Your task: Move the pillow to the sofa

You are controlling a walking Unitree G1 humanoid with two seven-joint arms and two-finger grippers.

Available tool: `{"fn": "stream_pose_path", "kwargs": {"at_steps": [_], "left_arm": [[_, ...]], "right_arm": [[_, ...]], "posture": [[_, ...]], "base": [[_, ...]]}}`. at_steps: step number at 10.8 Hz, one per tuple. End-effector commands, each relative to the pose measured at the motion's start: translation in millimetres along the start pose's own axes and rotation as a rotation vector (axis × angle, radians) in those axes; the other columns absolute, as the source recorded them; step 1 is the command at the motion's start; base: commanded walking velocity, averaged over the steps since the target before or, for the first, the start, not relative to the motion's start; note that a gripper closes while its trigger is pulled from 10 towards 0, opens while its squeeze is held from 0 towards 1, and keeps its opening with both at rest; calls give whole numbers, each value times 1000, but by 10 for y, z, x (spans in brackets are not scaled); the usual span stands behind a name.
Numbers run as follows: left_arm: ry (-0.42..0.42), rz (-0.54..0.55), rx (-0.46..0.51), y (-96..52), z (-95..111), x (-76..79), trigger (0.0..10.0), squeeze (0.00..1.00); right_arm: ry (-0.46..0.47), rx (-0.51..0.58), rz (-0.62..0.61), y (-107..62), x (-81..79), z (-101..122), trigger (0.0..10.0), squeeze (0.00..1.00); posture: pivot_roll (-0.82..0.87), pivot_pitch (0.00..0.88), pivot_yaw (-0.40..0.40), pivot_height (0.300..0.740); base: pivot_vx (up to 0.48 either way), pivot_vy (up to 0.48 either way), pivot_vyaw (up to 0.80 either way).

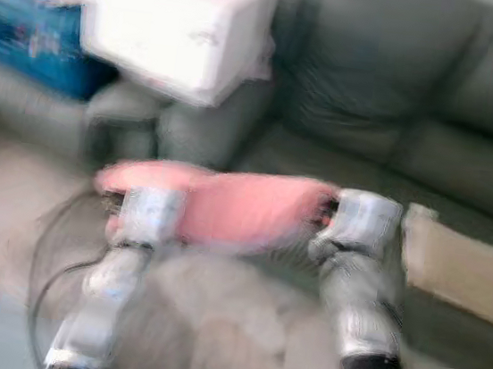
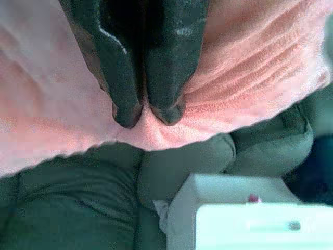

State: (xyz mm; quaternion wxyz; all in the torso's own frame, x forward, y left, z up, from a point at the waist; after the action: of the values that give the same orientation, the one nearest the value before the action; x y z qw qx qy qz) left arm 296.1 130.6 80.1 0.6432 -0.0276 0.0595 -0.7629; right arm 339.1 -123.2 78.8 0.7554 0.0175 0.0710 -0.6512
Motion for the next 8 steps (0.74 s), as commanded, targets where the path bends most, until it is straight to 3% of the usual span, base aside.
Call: {"fn": "stream_pose_path", "kwargs": {"at_steps": [1,2,4,8], "left_arm": [[-11,-62,59,42,153,200,10000,0],[-12,-63,60,42,157,202,10000,0],[-19,-72,63,46,172,220,10000,0],[-18,-67,58,33,163,213,10000,0]], "right_arm": [[-21,5,-54,-28,207,29,10000,0],[-22,4,-53,-28,202,27,10000,0],[-21,0,-52,-24,199,18,10000,0],[-22,1,-45,-17,177,18,10000,0]], "posture": [[65,0,-62,740],[65,0,-62,740],[67,0,-63,740],[73,0,-67,740]], "base": [[337,0,0],[341,0,0],[339,0,-800],[332,0,-478]]}}
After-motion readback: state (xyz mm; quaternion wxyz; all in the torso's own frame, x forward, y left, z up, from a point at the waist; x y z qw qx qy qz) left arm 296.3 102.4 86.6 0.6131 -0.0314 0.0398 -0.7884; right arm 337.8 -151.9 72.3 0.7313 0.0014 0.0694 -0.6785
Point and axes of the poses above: a point about 5 cm out from each wrist's last joint towards the gripper, its own y axis pointing out of the wrist towards the gripper, its own z axis along the axis of the wrist's last joint, x = y × z, the point moved 4 cm from there along y, pointing out of the wrist towards the gripper, and after that the axes turned 2 degrees about -y, right-handed, at the moved point
